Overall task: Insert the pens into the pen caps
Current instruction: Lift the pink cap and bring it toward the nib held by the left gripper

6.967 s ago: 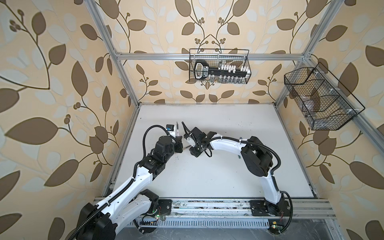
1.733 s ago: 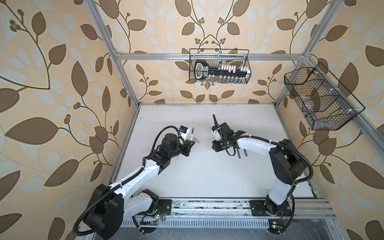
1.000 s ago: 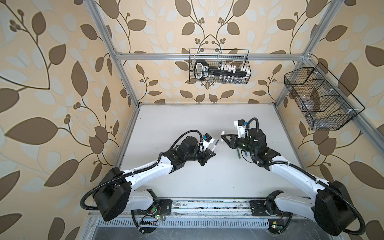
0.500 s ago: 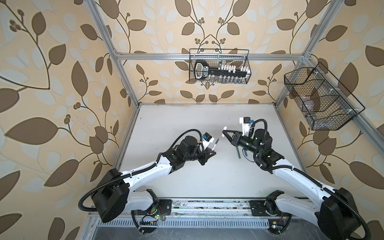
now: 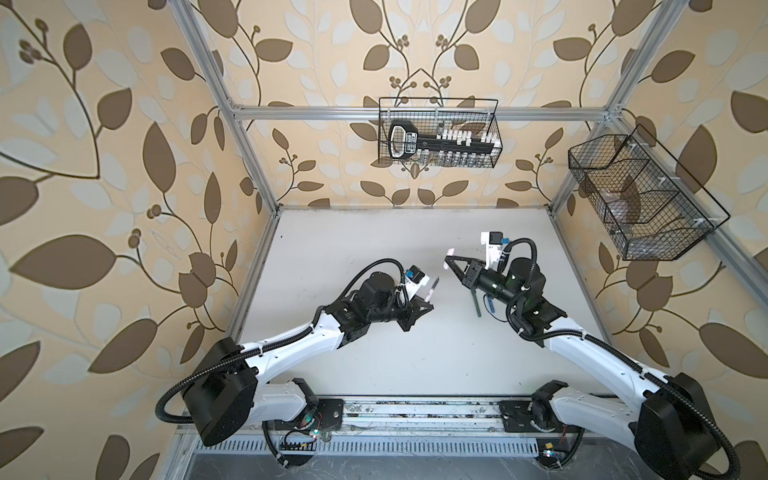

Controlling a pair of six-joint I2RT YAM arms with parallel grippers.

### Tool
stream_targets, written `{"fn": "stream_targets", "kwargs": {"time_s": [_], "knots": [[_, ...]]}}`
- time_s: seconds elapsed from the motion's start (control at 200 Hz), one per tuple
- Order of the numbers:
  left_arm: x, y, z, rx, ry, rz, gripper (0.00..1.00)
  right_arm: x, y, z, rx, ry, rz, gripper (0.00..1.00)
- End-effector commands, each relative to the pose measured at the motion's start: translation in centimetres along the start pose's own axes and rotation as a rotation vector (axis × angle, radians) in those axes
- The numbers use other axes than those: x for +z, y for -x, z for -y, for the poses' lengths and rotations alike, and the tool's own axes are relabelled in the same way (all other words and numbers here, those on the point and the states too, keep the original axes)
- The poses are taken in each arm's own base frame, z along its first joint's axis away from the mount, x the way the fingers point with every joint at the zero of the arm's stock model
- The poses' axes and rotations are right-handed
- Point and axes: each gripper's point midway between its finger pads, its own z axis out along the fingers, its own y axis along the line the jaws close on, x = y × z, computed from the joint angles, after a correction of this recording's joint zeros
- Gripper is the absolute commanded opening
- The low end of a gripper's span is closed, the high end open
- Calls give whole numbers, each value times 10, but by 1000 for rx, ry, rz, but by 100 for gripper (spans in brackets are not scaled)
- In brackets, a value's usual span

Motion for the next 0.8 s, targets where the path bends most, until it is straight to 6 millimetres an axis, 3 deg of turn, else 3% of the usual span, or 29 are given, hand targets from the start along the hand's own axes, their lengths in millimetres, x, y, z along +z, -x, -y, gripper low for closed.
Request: {"fn": "stream_targets", "kwargs": {"time_s": [0.0, 0.795], "knots": [[-10, 31, 22, 41, -70, 91, 0, 4, 8, -3, 0, 10, 29, 19], [-3, 26, 14, 29, -40, 73, 0, 3, 13, -32, -10, 115, 18, 19]]}}
